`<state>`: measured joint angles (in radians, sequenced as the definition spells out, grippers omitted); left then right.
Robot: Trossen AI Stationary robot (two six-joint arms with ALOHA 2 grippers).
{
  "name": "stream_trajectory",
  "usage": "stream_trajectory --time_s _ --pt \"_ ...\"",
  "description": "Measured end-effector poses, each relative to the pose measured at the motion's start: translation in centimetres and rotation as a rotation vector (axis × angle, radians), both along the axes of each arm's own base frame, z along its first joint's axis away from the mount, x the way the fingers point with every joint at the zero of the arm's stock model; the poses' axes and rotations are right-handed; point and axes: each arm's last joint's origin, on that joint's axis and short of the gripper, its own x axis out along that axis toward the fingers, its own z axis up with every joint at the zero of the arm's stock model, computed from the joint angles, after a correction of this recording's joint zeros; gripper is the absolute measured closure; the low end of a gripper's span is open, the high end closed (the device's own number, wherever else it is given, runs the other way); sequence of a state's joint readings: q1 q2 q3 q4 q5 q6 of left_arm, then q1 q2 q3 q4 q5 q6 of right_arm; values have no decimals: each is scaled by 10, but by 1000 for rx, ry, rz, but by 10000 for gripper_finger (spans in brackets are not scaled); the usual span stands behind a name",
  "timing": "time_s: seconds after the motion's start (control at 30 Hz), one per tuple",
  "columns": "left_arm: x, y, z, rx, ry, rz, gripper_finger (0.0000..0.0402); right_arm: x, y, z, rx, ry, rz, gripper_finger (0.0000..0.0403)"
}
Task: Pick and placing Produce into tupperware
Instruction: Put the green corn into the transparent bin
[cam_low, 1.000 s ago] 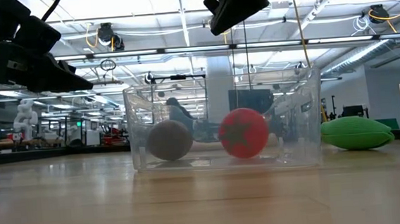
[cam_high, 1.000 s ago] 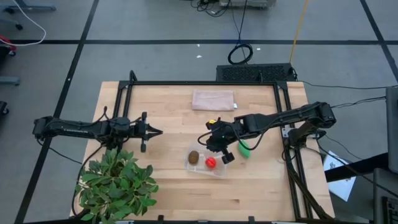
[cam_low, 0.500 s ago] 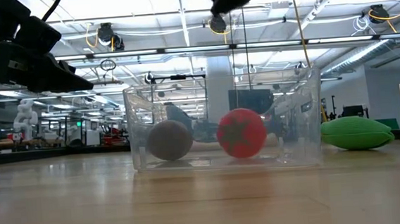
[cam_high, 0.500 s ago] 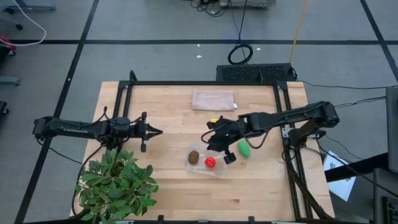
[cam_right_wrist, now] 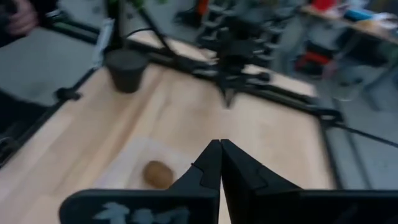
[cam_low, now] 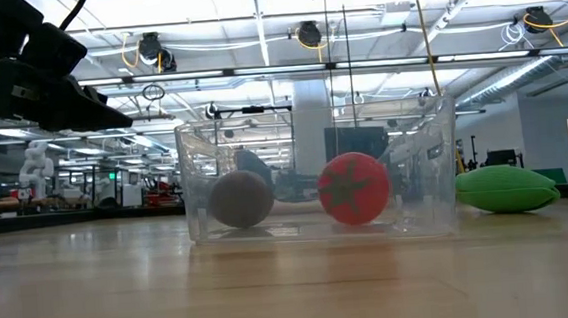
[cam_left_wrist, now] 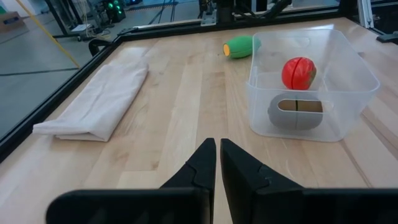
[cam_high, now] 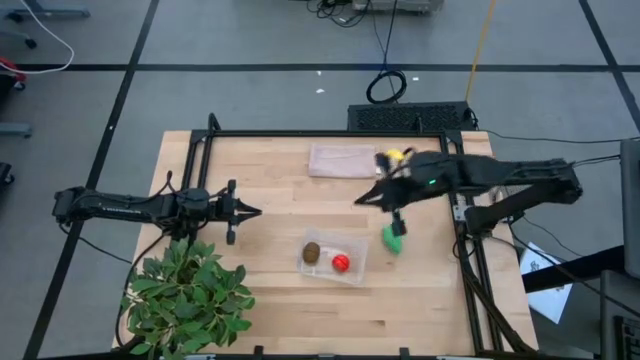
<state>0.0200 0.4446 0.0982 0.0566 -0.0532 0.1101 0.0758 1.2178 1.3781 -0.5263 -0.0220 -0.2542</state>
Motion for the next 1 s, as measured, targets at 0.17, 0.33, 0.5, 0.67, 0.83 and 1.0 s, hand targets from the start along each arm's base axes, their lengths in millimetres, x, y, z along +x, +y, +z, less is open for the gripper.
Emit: stream_trajectory --time_s 0.17,0.33,0.5,0.67,0.83,1.0 --pt "0 0 0 0 0 0 373 -36 -7 21 -9 -75 -68 403" --pt "0 0 0 0 0 0 373 -67 -10 37 8 -147 -95 403" --pt "0 0 0 0 0 0 373 -94 -12 43 20 -178 -121 403" --pt "0 0 0 1 1 1 373 -118 -15 30 41 -208 -172 403" --pt "0 0 0 1 1 1 373 -134 -16 12 96 -290 -183 403" --pt "0 0 0 1 1 1 373 -145 -16 -6 184 -382 -175 403"
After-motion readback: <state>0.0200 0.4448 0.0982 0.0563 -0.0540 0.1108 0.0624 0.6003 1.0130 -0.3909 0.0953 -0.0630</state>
